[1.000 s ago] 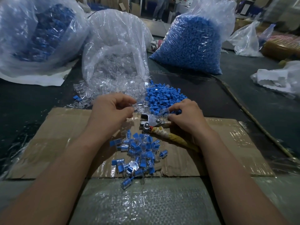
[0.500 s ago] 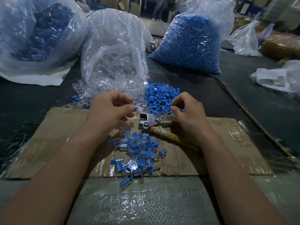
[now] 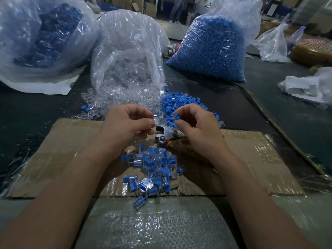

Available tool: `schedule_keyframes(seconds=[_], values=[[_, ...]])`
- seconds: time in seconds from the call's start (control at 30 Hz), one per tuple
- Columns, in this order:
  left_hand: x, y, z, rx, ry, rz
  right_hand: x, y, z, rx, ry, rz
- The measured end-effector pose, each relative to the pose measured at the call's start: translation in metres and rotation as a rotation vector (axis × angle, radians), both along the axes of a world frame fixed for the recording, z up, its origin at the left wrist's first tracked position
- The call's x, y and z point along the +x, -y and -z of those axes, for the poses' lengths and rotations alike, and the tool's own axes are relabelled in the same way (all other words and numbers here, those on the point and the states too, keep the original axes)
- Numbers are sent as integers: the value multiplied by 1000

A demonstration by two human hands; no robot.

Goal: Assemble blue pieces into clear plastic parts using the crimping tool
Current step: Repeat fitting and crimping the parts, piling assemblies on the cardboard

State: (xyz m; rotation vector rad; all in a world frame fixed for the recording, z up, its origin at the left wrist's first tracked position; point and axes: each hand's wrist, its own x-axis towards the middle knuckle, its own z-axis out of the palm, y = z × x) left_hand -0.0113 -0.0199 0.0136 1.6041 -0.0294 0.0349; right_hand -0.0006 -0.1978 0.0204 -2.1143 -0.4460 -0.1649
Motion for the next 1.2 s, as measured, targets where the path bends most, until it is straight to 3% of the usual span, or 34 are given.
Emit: schedule_keyframes(seconds=[0.8,1.07,1.2], values=[[-8,5,-6,37,32,157,-10,-12,-3,127,-59,-100],[-6,3,-5,32,-3,117,-11,-12,-1,127,-38,-149],[-5,3,-4,11,-20,112,-10,-12,2,95,59,-167]])
